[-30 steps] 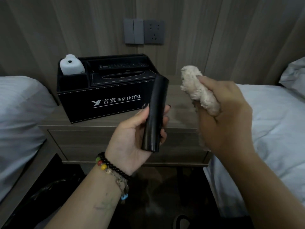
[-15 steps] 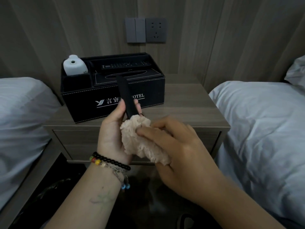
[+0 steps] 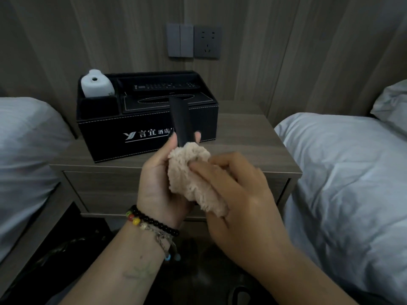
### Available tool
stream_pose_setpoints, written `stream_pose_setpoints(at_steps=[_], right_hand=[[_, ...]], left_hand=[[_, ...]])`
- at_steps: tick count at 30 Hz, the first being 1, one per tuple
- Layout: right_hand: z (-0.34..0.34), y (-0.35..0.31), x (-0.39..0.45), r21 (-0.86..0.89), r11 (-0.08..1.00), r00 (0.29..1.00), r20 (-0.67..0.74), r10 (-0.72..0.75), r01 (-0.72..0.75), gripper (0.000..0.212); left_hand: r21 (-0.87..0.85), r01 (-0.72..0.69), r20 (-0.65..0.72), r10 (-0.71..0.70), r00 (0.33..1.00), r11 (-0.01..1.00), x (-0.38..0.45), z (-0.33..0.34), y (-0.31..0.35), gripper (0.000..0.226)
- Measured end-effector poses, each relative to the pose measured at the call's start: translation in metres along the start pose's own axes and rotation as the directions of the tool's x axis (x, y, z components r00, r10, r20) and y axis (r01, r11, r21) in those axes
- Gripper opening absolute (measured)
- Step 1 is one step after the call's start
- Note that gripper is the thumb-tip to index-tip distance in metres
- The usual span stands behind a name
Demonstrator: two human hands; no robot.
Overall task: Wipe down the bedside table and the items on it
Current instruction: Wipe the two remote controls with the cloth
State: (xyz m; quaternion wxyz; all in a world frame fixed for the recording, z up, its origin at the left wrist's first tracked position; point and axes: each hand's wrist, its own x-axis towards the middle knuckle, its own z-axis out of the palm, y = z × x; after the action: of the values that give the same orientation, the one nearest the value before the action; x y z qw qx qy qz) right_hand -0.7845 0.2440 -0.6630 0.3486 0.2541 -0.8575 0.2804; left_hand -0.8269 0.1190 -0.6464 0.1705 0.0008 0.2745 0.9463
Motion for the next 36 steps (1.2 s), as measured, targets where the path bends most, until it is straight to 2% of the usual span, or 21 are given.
stream_pose_setpoints(at_steps=[4,10,14,16,20,24,28,30,33,36], right_hand=[[-0.002,0.005,0.014,0.025,0.999,0.998,-0.058,0.031,-0.029,0.042],[-0.01,0.029,0.038,-0.069,0.987,0.972,-0.196,0.128,-0.144,0.04],[-0.016,0.041,0.042,-0.046,0.981,0.948,-0.272,0.168,-0.187,0.042],[-0.02,0.042,0.039,-0.021,0.983,0.945,-0.279,0.168,-0.181,0.042],[-0.027,0.044,0.036,0.034,0.983,0.95,-0.25,0.185,-0.183,0.041],[-0.031,0.048,0.03,0.077,0.993,0.986,-0.14,0.096,-0.085,0.04],[-0.031,0.045,0.022,0.088,0.996,0.998,-0.064,-0.011,0.017,0.042],[-0.033,0.048,0.03,0.043,0.999,0.994,-0.108,0.022,-0.018,0.042],[-0.036,0.059,0.045,-0.031,0.999,0.967,-0.252,0.034,-0.043,0.039],[-0.034,0.064,0.037,-0.01,0.999,0.976,-0.214,0.047,-0.051,0.042]], left_hand=[[0.079,-0.055,0.034,0.053,0.998,0.995,0.0,0.0,-0.009,0.038],[0.308,0.061,0.06,-0.084,0.995,0.949,0.0,0.008,-0.029,0.045],[0.507,0.014,0.199,-0.133,0.971,0.862,0.001,0.007,-0.031,0.04],[0.539,0.007,0.285,-0.19,0.94,0.842,-0.001,0.005,-0.027,0.041],[0.593,-0.044,0.342,-0.201,0.918,0.804,-0.003,0.0,-0.019,0.053],[0.618,-0.121,0.31,-0.099,0.946,0.777,-0.002,-0.006,-0.013,0.054],[0.624,-0.153,0.29,-0.045,0.956,0.766,-0.001,-0.012,-0.004,0.067],[0.653,-0.116,0.273,-0.09,0.958,0.748,-0.004,-0.012,-0.001,0.074],[0.68,-0.113,0.287,-0.121,0.95,0.725,-0.006,-0.01,-0.002,0.075],[0.681,-0.158,0.25,-0.024,0.968,0.715,-0.002,-0.01,-0.006,0.065]])
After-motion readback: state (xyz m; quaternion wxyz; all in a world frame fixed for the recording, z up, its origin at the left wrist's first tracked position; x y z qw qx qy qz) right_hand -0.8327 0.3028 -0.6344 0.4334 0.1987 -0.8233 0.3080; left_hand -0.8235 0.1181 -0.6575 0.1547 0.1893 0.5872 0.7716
